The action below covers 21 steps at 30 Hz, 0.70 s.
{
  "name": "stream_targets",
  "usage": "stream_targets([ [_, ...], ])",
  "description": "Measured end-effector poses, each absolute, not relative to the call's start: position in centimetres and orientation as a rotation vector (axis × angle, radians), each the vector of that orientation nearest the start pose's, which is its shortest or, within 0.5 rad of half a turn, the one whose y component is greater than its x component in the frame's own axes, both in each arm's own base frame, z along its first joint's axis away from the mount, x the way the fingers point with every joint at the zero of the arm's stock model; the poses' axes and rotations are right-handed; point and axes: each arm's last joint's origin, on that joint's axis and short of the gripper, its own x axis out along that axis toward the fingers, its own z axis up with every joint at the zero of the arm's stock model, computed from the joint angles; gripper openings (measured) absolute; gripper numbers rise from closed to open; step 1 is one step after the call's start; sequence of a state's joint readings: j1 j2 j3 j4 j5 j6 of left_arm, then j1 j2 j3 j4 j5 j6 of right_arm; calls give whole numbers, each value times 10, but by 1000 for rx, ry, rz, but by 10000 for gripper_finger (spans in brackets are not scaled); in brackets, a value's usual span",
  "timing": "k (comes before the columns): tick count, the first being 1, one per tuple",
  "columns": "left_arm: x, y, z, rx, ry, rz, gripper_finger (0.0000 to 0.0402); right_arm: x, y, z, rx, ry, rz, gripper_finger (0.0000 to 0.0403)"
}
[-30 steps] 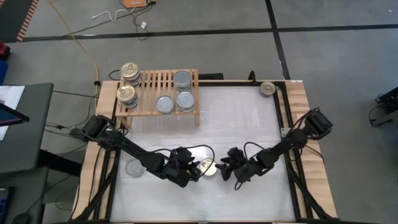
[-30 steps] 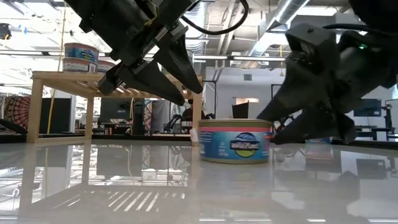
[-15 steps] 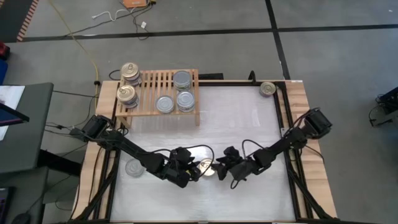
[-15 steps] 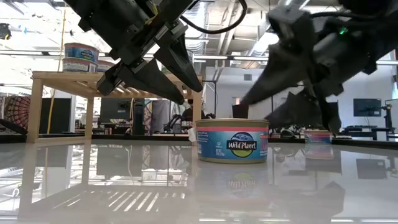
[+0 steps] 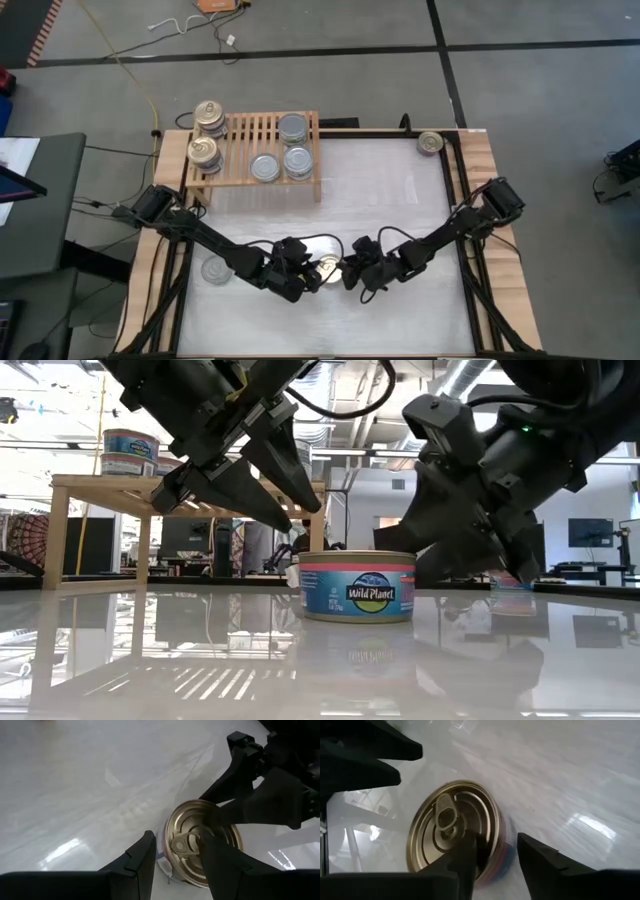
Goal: Stack canned seafood by type on shelf
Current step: Put the blue tuna on the shelf
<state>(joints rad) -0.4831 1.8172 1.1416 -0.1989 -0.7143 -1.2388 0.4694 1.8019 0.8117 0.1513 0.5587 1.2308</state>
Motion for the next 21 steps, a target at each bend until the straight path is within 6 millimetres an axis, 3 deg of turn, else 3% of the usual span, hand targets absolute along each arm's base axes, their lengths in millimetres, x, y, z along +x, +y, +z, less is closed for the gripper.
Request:
stream_targets([
  [10,341,-147,185,-728,448,630,141,300,128,123,717,569,-493,92],
  [21,346,-136,184,-768,449,652,141,298,109,133,594,612,-517,71],
])
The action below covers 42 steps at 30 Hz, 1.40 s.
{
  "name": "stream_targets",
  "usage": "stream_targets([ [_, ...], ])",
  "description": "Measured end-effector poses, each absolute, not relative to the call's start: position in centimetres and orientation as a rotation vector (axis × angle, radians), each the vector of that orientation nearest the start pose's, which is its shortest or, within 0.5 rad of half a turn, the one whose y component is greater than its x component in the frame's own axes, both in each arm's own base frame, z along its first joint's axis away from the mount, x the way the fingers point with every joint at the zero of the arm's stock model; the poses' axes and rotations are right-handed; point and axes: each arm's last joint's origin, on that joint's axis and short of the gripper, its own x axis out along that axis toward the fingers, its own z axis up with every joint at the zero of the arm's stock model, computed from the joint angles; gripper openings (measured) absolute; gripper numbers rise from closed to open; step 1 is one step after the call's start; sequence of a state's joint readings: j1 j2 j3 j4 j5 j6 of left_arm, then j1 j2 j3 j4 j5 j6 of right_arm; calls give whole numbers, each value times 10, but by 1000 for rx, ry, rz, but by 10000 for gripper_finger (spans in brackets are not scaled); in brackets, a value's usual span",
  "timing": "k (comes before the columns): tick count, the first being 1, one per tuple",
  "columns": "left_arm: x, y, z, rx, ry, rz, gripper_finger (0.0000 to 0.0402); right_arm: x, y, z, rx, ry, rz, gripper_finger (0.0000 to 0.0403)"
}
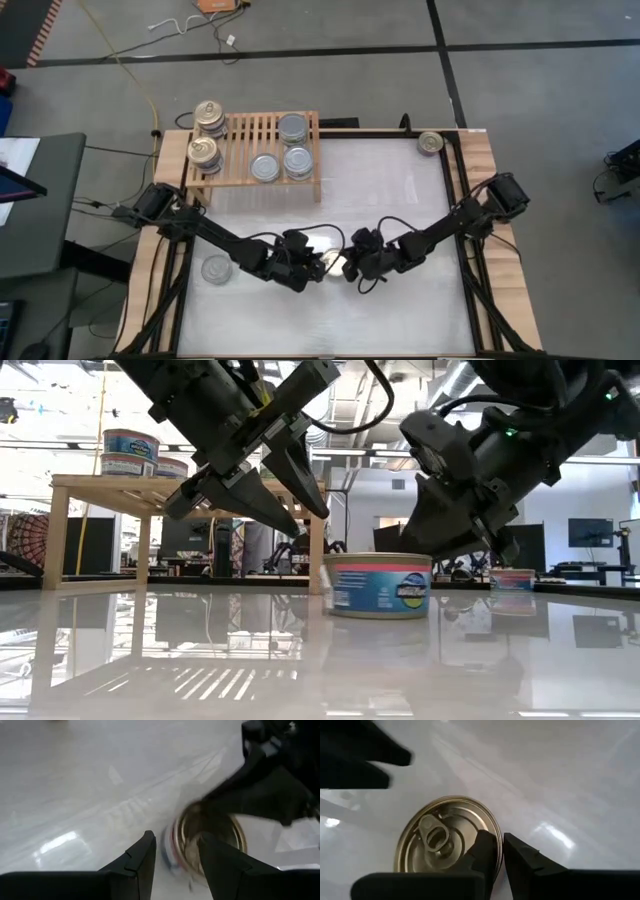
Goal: Stack canned seafood by type on shelf
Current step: Put the blue tuna on the shelf
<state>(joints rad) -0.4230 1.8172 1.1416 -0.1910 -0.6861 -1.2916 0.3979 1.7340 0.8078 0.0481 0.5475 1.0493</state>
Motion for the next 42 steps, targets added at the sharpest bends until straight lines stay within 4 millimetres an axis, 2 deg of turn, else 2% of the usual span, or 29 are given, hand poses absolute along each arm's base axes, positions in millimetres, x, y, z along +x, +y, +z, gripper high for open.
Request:
stream_targets([
  [7,349,-130,184,-801,453,659,141,285,90,144,519,703,-609,70],
  [10,351,-126,184,-917,429,684,141,275,84,144,522,749,-706,70],
  [16,359,-111,184,-1097,436,695,141,266,91,142,511,715,-783,70],
  [22,371,-97,190,-1215,428,610,141,265,96,142,551,684,-792,70],
  [25,379,-95,180,-1250,442,575,141,264,99,142,549,686,-782,70],
  [30,395,-89,146,-1278,503,534,141,262,103,142,549,692,-766,70],
  [32,399,-86,140,-1296,496,526,141,262,105,142,546,694,-758,70],
  [42,400,-86,139,-1267,486,510,141,260,108,142,537,704,-744,62],
])
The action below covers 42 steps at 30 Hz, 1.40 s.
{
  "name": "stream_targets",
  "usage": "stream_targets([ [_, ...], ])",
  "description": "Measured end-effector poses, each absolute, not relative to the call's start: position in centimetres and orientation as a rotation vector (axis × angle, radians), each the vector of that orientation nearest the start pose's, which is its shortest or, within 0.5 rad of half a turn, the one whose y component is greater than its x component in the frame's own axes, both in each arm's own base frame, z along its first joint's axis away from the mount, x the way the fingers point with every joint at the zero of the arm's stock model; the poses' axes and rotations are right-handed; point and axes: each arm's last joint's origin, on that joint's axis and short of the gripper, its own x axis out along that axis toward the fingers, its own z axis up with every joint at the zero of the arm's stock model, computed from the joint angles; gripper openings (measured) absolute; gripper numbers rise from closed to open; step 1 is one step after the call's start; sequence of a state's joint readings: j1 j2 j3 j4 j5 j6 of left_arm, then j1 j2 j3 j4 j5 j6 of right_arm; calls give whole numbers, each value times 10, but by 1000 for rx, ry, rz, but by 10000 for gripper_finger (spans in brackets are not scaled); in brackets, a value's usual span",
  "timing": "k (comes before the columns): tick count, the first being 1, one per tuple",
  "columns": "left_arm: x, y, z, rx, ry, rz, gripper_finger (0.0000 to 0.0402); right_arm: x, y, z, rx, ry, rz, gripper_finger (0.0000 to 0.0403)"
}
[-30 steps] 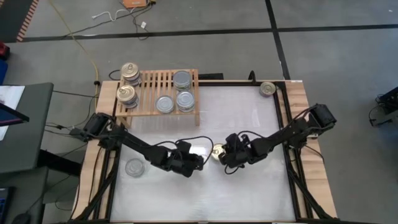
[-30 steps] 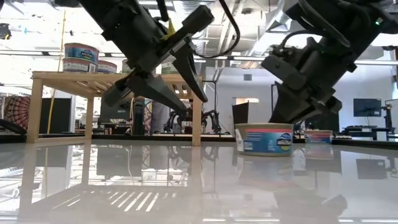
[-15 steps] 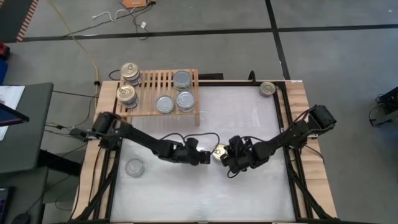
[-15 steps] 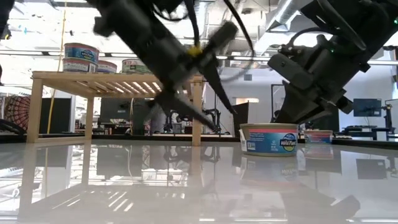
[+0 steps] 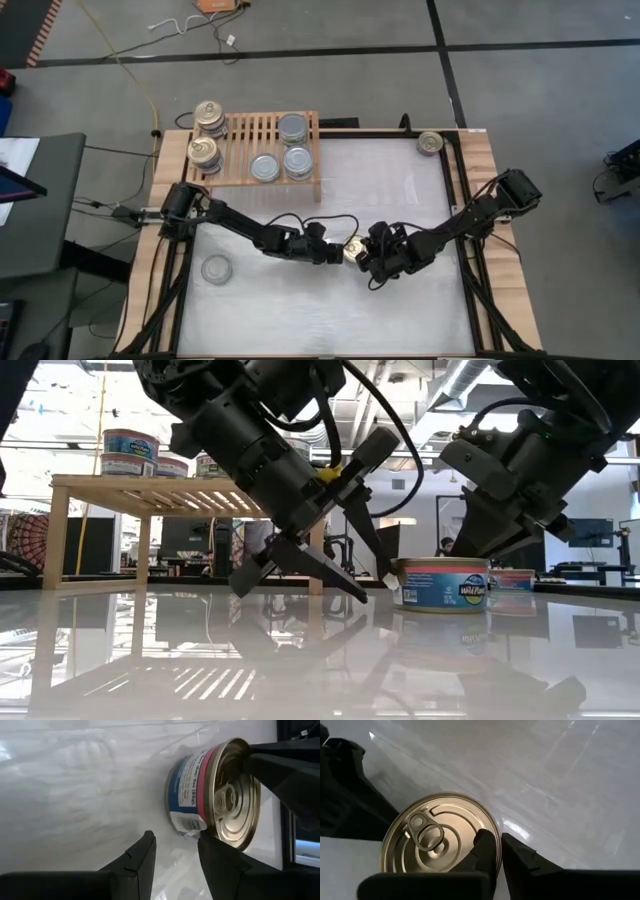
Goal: Stack canned seafood by type on shelf
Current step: Put the blue tuna on the shelf
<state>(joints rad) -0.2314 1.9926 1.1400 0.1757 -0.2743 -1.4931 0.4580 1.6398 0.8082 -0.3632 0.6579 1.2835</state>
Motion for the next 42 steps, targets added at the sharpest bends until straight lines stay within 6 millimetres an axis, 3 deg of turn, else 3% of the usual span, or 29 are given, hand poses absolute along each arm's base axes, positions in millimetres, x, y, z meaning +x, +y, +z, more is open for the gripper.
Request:
stream_targets([
  [5,400,-87,139,-1269,499,502,141,260,108,142,542,700,-745,33],
  [9,399,-86,138,-1123,536,475,141,260,108,142,542,699,-744,19],
  [21,397,-81,136,-984,582,471,142,258,112,142,528,708,-734,21],
  [28,398,-80,137,-937,571,467,181,255,113,141,524,723,-749,23],
  [35,398,-81,137,-1008,555,480,235,254,113,141,524,724,-747,23],
  [42,398,-83,137,-1102,550,488,239,247,114,139,542,738,-797,21],
])
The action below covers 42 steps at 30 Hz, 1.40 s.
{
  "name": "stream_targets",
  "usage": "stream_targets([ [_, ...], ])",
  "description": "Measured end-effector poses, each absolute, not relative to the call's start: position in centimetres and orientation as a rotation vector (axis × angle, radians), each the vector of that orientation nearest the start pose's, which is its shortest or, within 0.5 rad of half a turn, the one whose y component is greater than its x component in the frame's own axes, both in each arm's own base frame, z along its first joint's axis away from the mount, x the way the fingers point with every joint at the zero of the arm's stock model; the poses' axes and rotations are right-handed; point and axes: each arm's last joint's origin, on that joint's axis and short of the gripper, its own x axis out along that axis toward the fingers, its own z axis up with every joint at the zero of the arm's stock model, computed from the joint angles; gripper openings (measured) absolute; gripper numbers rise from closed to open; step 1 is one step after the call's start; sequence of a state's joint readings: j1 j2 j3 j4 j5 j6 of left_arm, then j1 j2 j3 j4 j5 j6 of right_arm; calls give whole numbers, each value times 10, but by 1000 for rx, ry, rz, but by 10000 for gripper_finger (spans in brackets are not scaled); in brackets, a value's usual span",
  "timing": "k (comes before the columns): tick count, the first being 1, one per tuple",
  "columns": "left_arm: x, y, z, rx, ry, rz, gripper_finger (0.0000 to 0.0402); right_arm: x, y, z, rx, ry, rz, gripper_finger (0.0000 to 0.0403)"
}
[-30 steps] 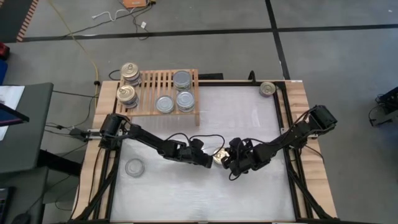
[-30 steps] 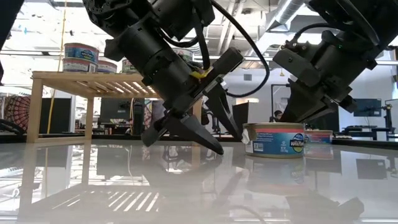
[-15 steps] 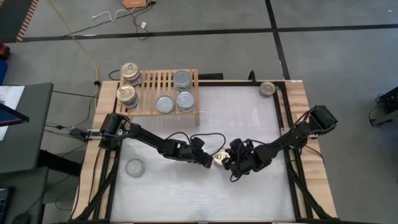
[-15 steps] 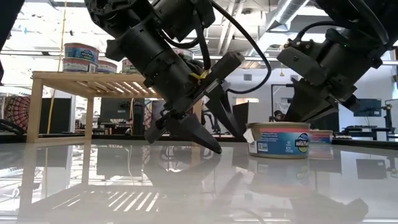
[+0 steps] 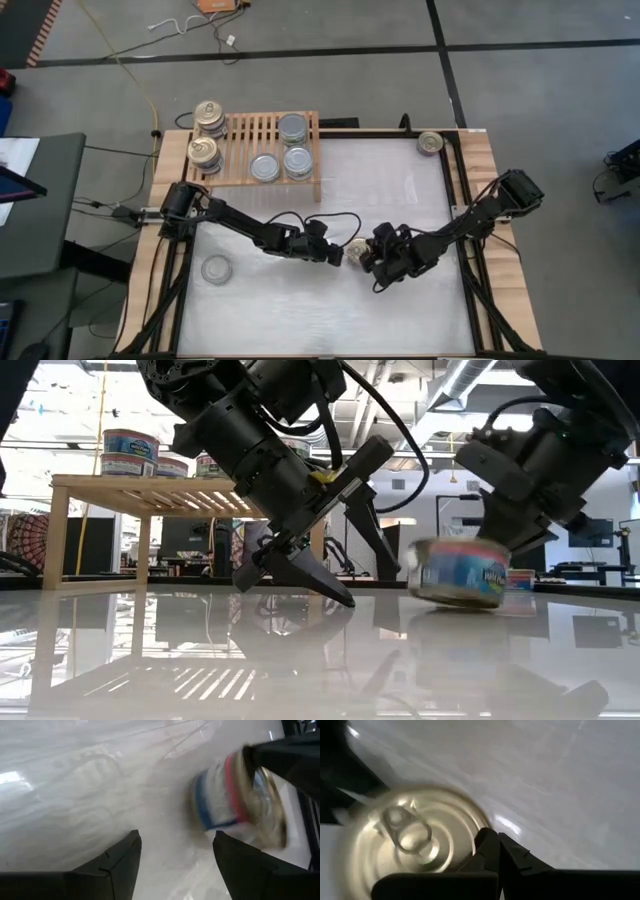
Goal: Stack canned seafood by type on shelf
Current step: Put the blue tuna on the shelf
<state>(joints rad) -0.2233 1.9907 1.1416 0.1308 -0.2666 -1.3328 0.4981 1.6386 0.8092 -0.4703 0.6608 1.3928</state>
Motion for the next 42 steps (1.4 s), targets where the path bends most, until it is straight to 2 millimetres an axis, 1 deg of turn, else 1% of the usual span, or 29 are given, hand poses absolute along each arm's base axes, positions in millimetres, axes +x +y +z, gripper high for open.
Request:
stream_targets([
  [5,398,-86,138,-1059,567,457,238,243,116,133,565,824,-789,20],
  [7,399,-87,139,-1086,546,438,238,244,117,134,570,818,-782,20],
  [11,407,-88,148,-1172,479,324,238,245,118,132,544,799,-793,20],
  [14,411,-84,154,-1214,440,271,237,244,119,133,533,783,-790,20],
  [18,413,-78,155,-1202,420,267,237,240,121,133,509,791,-796,20],
  [21,413,-78,155,-1213,414,279,237,236,124,132,499,799,-805,20],
  [26,413,-77,155,-1214,392,304,237,219,130,135,462,830,-844,20],
  [33,411,-74,153,-1167,358,398,237,186,149,137,411,847,-870,23],
  [38,411,-69,153,-1044,337,435,237,168,162,138,404,838,-861,26],
  [42,411,-68,153,-970,339,436,240,158,168,138,401,831,-848,26],
])
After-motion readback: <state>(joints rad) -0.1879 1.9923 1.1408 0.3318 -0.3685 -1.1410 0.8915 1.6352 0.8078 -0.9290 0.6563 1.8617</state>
